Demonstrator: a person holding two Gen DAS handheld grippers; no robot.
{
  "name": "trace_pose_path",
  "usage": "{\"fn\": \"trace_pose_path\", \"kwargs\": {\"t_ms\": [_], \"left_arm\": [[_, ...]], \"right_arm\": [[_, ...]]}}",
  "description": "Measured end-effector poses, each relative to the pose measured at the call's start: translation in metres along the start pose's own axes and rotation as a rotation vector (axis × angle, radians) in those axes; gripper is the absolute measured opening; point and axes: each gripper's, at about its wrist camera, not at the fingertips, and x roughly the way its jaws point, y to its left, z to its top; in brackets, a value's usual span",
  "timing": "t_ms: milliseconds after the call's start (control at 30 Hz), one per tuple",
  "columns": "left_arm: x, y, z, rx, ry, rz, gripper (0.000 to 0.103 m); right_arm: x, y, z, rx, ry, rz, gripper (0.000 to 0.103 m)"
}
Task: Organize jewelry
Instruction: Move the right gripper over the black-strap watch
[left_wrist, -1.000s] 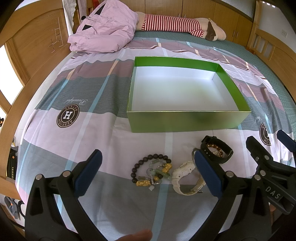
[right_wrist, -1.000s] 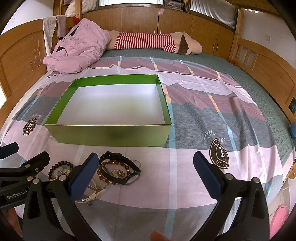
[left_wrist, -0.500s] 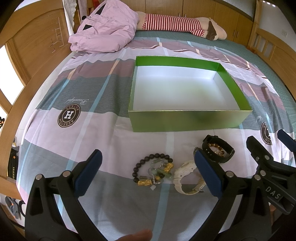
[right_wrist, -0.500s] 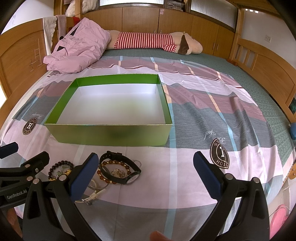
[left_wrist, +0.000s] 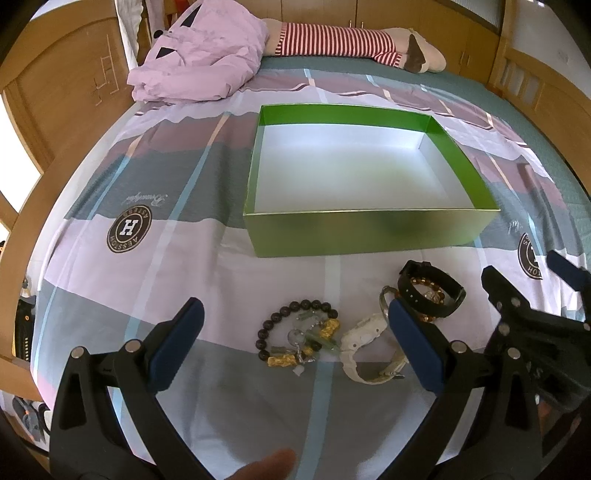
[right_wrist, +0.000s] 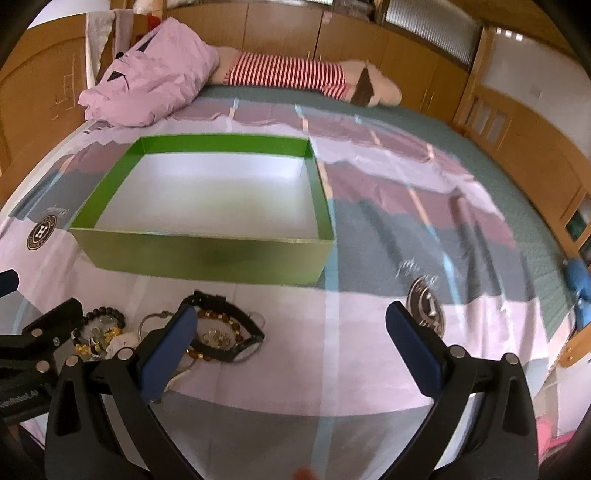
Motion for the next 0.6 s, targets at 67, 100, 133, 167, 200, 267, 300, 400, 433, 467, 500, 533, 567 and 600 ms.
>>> {"fn": "trace_pose_path", "kwargs": {"t_ms": [67, 100, 133, 167, 200, 267, 300, 400, 433, 467, 500, 533, 567, 600], "left_arm": [[0.002, 0.001, 0.002, 0.007, 0.014, -0.007, 0.101], [0.004, 0.002, 0.003, 0.015, 0.026, 0.001, 0.101], [0.008, 0.004, 0.004, 0.026, 0.040, 0.008, 0.101], [0.010, 0.007, 0.005, 0.030, 0.053, 0.005, 0.099], [0.014, 0.013, 0.008, 0.021, 0.074, -0.006, 0.097], [0.019, 0.023, 0.011, -0.003, 0.099, -0.028, 0.084], [0.024, 0.031, 0.013, -0.022, 0.123, -0.031, 0.081], [0.038, 0.040, 0.011, -0.065, 0.172, -0.038, 0.061], [0.043, 0.041, 0.011, -0.071, 0.191, -0.042, 0.058], [0.047, 0.040, 0.010, -0.069, 0.208, -0.045, 0.056], [0.051, 0.037, 0.008, -0.063, 0.224, -0.043, 0.055], [0.053, 0.036, 0.007, -0.061, 0.228, -0.042, 0.055], [0.055, 0.033, 0.006, -0.056, 0.233, -0.039, 0.055], [0.056, 0.031, 0.006, -0.050, 0.237, -0.035, 0.055]], "right_arm": [[0.006, -0.002, 0.001, 0.008, 0.026, 0.005, 0.092], [0.009, -0.003, 0.003, 0.009, 0.039, 0.007, 0.086], [0.013, -0.002, 0.005, 0.011, 0.055, 0.021, 0.082], [0.016, -0.001, 0.008, 0.010, 0.075, 0.036, 0.075], [0.021, 0.000, 0.012, 0.003, 0.100, 0.051, 0.071], [0.033, 0.004, 0.026, -0.033, 0.162, 0.097, 0.071], [0.038, 0.005, 0.032, -0.040, 0.186, 0.119, 0.071], [0.053, 0.012, 0.039, -0.040, 0.251, 0.181, 0.071], [0.058, 0.013, 0.037, -0.037, 0.269, 0.200, 0.071], [0.064, 0.016, 0.032, -0.034, 0.299, 0.218, 0.071], [0.068, 0.019, 0.026, -0.035, 0.327, 0.229, 0.071], [0.073, 0.022, 0.020, -0.040, 0.358, 0.238, 0.071], [0.076, 0.023, 0.018, -0.046, 0.369, 0.232, 0.071], [0.078, 0.025, 0.015, -0.060, 0.374, 0.210, 0.071]]}}
